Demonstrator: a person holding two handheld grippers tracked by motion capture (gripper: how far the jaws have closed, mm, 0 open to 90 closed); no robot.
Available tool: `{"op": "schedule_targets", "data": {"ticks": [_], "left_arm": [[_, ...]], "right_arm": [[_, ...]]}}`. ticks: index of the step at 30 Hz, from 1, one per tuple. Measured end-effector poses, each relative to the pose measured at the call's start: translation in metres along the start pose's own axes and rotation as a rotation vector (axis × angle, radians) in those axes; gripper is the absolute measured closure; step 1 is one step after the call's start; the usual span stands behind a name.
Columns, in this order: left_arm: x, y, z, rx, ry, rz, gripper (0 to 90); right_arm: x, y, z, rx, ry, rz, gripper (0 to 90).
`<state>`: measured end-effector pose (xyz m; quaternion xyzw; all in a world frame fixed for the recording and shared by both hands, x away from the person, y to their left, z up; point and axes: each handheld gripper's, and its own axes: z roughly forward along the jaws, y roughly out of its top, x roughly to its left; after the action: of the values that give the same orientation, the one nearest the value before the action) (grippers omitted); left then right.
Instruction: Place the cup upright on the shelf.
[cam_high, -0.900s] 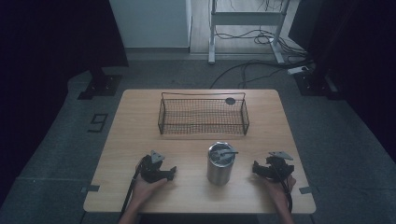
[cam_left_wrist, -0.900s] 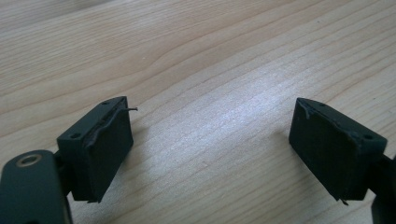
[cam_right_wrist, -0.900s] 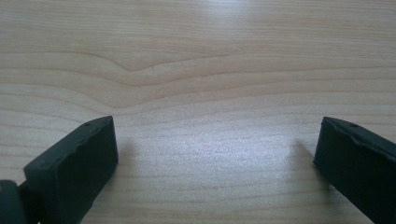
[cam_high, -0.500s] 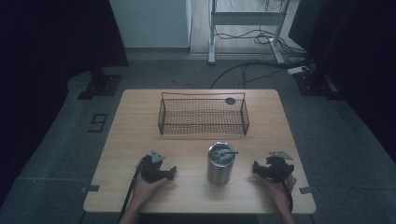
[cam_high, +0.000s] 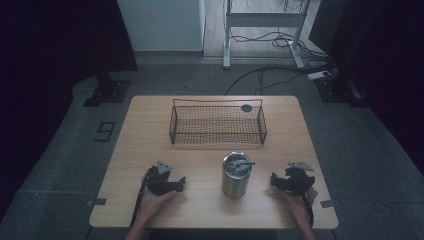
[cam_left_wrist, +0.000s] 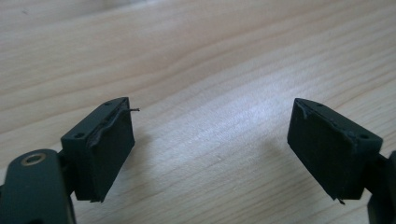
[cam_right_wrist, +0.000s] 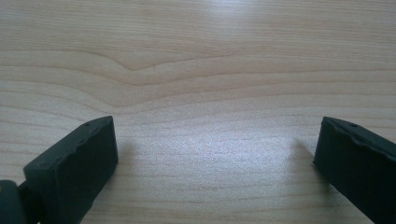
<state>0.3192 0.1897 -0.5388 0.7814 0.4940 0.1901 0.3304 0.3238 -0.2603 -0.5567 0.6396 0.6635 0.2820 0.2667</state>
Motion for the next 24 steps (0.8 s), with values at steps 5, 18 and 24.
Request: {"op": "schedule_targets", "data": {"ticks": [5,18,24], "left_arm": [[0.002,0.002,-0.012,-0.049,0.028,0.0,14.5],[-0.006,0.012,-0.041,-0.145,-0.032,-0.014,14.5],[-0.016,0.019,-0.052,-0.18,-0.06,0.0,14.5]], "right_arm": [[0.0,0.0,0.0,0.001,0.002,0.001,0.0],[0.0,0.0,0.0,0.0,0.001,-0.002,0.0],[0.0,0.0,0.0,0.0,0.001,-0.001,0.0]]}}
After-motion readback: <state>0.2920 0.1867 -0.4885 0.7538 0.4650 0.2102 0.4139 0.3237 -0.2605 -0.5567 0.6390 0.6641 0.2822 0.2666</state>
